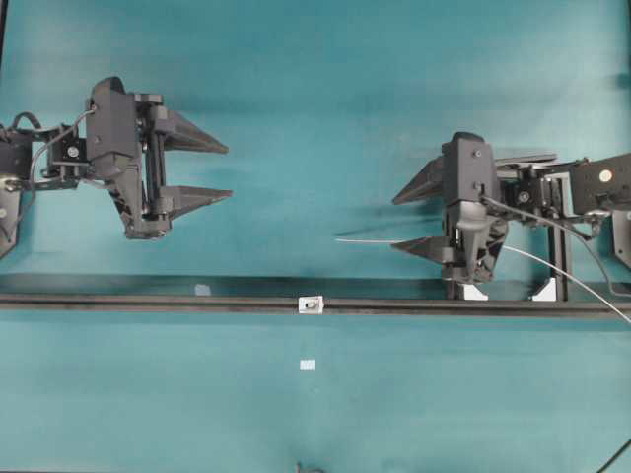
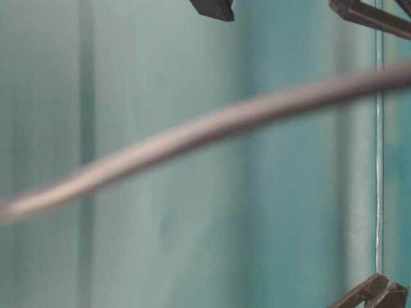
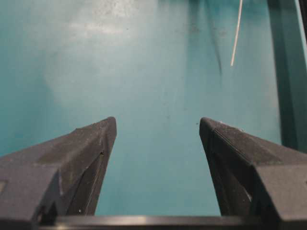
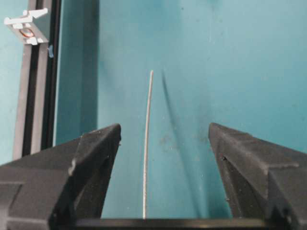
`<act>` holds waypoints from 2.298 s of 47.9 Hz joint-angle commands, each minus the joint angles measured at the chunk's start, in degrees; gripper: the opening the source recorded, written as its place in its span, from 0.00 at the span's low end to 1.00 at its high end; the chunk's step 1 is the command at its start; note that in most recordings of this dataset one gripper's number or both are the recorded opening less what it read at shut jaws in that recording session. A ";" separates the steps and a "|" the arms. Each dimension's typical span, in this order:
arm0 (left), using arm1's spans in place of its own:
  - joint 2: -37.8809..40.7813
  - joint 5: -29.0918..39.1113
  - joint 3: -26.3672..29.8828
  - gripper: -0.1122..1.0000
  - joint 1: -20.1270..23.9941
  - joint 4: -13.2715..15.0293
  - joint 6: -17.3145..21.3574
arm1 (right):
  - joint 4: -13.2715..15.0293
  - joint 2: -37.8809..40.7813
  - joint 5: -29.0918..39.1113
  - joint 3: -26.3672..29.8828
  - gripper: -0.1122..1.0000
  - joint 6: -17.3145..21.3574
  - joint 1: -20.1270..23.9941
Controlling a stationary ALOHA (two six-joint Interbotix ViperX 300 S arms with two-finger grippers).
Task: Insert the wire through the hole in the metal fitting marked with a red label.
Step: 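Lower the right gripper over the wire and close on it, then lift the wire from the clamp and carry it left toward the fitting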
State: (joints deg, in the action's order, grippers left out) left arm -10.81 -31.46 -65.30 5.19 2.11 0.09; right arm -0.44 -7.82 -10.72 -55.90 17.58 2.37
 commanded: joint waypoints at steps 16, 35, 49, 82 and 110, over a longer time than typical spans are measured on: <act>-0.44 -0.62 0.70 0.97 0.09 0.18 -0.09 | 0.00 3.25 0.00 2.81 0.75 0.35 0.18; -0.44 -0.62 0.62 0.97 0.09 0.18 -0.09 | 0.00 6.15 2.02 4.75 0.73 0.44 0.18; -0.44 -0.62 0.62 0.97 0.09 0.18 -0.09 | -0.09 7.21 2.20 5.36 0.72 0.44 0.18; -0.44 -0.62 0.88 0.97 0.09 0.18 -0.09 | 0.26 7.73 4.57 5.54 0.10 0.26 0.18; -0.44 -0.62 0.88 0.97 0.09 0.18 -0.26 | 0.53 6.33 2.46 5.45 0.10 -0.44 0.18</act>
State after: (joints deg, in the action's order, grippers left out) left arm -10.81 -31.55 -65.30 5.19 2.11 0.00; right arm -0.18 0.35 -7.65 -51.42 17.31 2.46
